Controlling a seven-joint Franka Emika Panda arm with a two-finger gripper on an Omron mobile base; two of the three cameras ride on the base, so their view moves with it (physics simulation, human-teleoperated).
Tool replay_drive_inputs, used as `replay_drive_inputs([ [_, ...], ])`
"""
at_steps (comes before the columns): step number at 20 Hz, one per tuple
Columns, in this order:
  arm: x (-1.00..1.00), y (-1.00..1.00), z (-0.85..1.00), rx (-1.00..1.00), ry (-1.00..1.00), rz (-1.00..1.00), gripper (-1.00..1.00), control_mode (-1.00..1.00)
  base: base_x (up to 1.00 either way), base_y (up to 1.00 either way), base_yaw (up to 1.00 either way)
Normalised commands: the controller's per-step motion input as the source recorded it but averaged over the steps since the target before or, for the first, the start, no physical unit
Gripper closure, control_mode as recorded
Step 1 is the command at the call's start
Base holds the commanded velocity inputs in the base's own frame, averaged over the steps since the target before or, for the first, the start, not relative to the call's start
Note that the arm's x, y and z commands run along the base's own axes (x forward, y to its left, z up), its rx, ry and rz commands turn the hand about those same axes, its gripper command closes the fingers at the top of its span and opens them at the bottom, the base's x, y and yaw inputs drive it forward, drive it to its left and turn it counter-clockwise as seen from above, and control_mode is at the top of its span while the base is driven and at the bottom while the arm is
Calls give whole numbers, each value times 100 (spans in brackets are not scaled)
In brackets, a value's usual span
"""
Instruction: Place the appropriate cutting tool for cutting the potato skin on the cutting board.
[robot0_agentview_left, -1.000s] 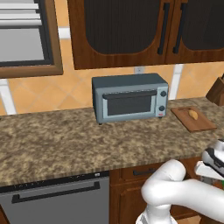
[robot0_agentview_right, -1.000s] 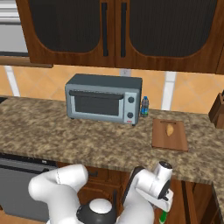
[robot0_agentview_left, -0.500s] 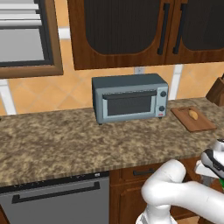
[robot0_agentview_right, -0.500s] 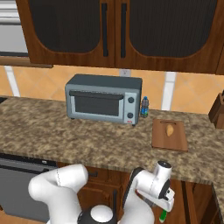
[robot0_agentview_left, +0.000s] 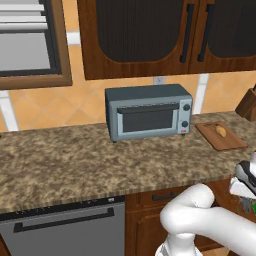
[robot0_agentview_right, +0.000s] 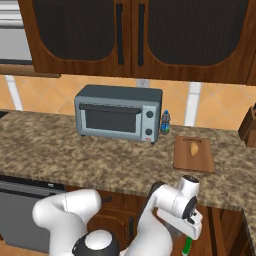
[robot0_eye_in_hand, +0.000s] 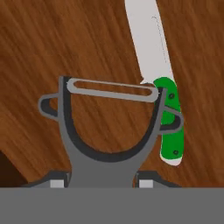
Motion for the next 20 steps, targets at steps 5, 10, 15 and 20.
replay_drive_inputs([
  [5, -68, -1, 100, 1, 0, -2, 100, -100, 0, 0, 0],
  [10, -9, 0, 100, -1, 0, -6, 100, -100, 0, 0, 0],
  [15, 47, -9, 92, 0, -6, -2, 100, -100, 0, 0, 0],
  [20, 68, -17, 69, 0, -6, -2, 100, -100, 0, 0, 0],
])
